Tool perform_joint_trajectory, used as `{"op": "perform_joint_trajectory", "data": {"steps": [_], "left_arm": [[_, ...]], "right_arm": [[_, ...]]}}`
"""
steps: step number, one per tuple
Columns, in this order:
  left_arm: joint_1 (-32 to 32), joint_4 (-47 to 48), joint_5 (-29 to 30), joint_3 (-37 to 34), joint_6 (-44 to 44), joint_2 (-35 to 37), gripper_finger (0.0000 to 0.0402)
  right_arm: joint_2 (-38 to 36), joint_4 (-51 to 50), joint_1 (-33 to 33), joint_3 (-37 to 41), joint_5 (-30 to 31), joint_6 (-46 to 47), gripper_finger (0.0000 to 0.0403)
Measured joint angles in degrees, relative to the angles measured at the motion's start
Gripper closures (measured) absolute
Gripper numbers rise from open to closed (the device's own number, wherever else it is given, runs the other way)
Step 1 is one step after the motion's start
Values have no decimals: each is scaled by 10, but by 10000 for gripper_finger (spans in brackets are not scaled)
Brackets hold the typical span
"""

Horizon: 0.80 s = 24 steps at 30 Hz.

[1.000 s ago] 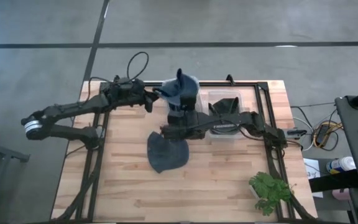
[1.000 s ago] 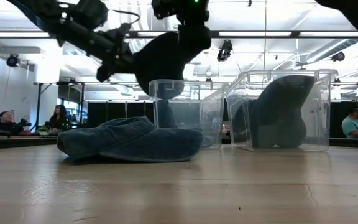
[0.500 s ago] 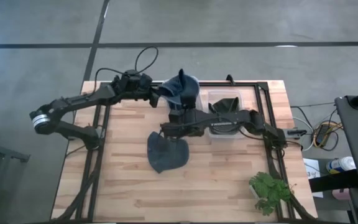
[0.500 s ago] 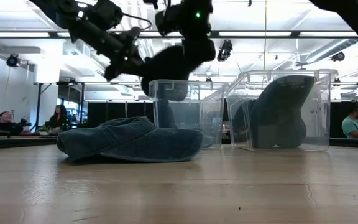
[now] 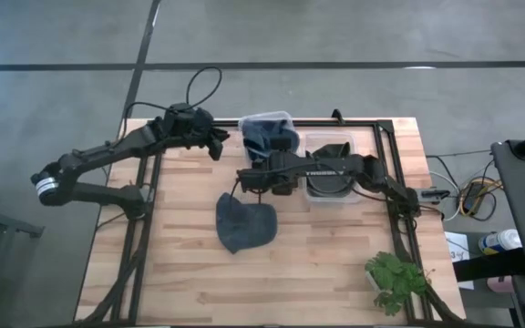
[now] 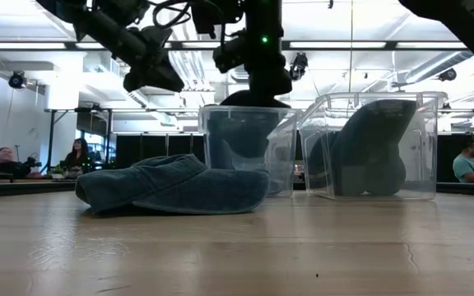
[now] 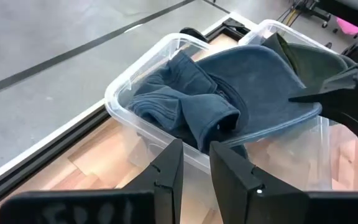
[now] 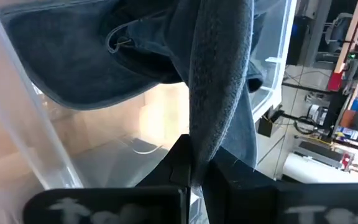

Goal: Pick & Place hat
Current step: Put the right blue cap into the left transparent bin

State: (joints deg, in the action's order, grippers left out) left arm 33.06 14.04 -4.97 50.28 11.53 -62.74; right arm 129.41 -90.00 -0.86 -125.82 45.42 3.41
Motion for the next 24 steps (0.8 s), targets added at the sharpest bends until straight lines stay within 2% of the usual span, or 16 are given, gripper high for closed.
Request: {"op": "perform_joint_trajectory", "data": {"steps": [4, 5, 8, 13, 24], "left_arm": [[0, 1, 0, 0, -10, -3, 328], [0, 1, 0, 0, -15, -4, 328], [1, 1, 0, 0, -27, -5, 328], [1, 0, 1, 0, -27, -5, 328], [1, -4, -1, -1, -24, -16, 328]], "right_arm": [[-14, 0, 10, 0, 46, -13, 390], [-21, 0, 10, -1, 34, -17, 390], [-29, 0, 3, -1, -59, 22, 390], [-27, 1, -14, 7, -97, 127, 390], [-29, -1, -31, 16, -278, 164, 390]]}}
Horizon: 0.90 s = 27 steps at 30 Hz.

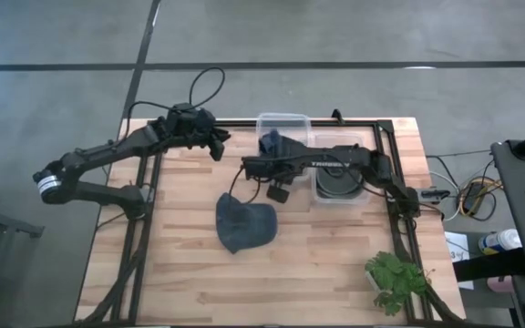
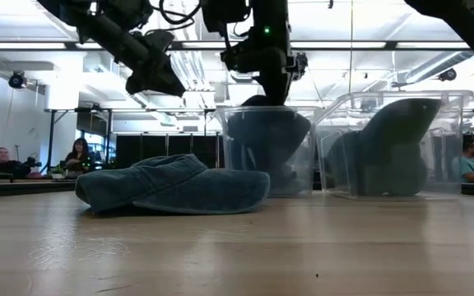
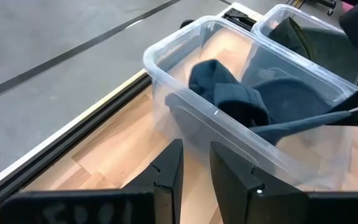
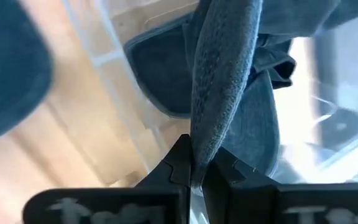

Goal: Pick & Place hat
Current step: Put the right blue cap into the left transparent bin

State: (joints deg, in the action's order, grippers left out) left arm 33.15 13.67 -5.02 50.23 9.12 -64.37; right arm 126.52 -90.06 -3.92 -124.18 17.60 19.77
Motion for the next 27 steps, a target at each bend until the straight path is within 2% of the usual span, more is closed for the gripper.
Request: {"op": "perform_joint_trajectory", "data": {"steps": [4, 10, 14, 18, 22, 27], "left_arm": [[0, 0, -2, 0, 3, 0, 328], [0, 1, -7, 0, 14, 0, 328], [0, 1, -16, 0, 20, 0, 328], [0, 3, -16, 0, 30, 0, 328], [0, 12, -16, 0, 30, 0, 328], [0, 17, -16, 0, 30, 0, 328]], "right_arm": [[1, 1, -11, 3, -65, 23, 390], [1, 1, -15, 5, -84, 30, 390], [0, 3, -28, 22, -124, 29, 390], [1, 1, -33, 30, -121, 25, 387], [2, 3, -33, 23, -125, 17, 353], [-6, 2, -32, 18, -129, 4, 277]]}}
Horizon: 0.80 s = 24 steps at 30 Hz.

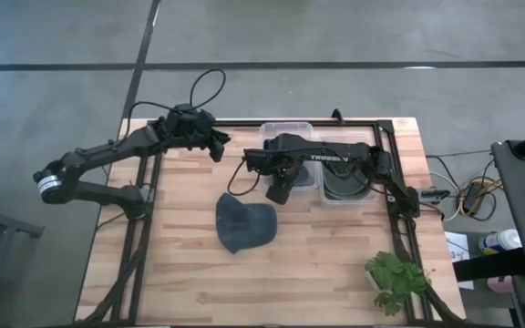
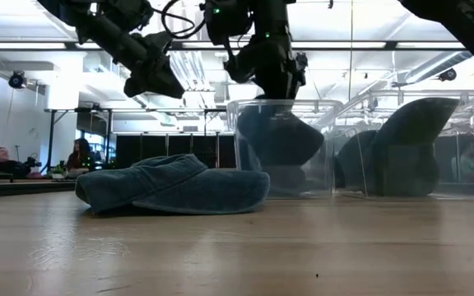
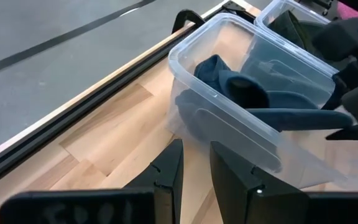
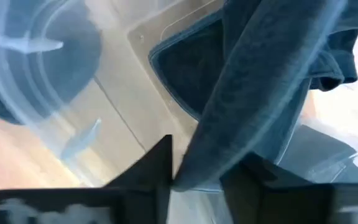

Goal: Pick & Place hat
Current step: Put the right blue cap into the left transparent bin

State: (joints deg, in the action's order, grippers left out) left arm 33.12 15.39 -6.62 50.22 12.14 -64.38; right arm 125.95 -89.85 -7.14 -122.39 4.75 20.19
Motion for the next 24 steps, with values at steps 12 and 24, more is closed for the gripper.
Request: {"op": "perform_joint_trajectory", "data": {"steps": [12, 24], "left_arm": [[0, 11, 0, 0, 1, 0, 328], [0, 7, 0, 0, 18, 0, 328]], "right_arm": [[-65, -2, 0, -1, -78, -14, 187], [-106, 139, -84, 12, 81, 81, 261]]}}
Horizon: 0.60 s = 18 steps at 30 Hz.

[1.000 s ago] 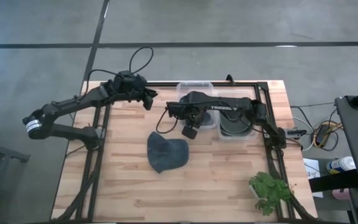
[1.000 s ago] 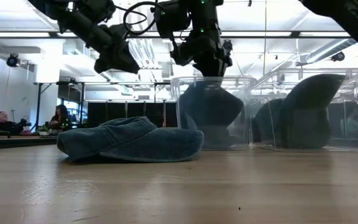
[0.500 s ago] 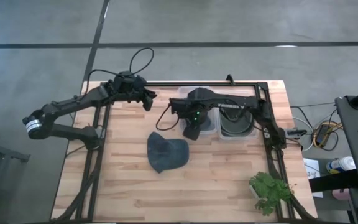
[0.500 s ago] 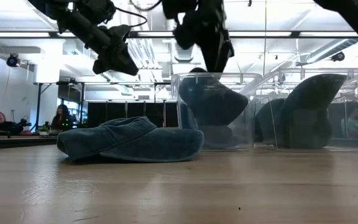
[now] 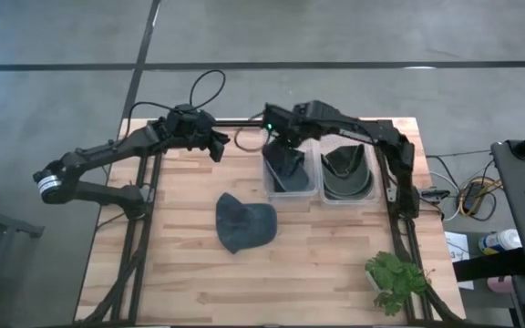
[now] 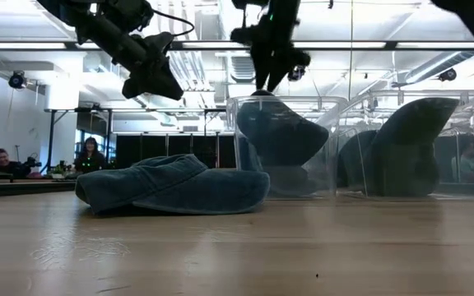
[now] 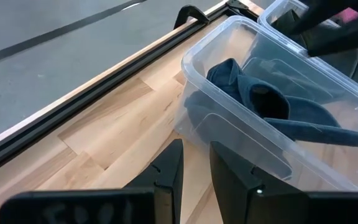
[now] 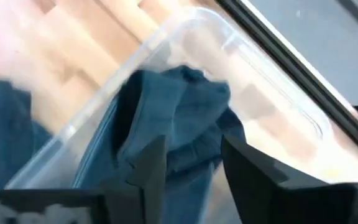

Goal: Pick & Place hat
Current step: Put the right blue cap into the left transparent bin

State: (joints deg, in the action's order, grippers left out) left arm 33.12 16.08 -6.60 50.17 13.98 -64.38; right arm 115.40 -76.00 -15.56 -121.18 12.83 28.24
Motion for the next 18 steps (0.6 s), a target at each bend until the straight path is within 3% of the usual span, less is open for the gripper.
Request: {"op": "perform_joint_trajectory", "data": {"steps": [8, 12, 18], "left_arm": [[-1, 5, -4, 0, 14, 0, 328], [-1, 5, -5, 0, 14, 0, 328], [-1, 5, -6, 0, 13, 0, 328]], "right_arm": [[78, 9, -20, 38, -53, -51, 306], [115, 25, -19, 55, -64, -61, 314], [133, 31, -17, 67, -127, -77, 319]]}}
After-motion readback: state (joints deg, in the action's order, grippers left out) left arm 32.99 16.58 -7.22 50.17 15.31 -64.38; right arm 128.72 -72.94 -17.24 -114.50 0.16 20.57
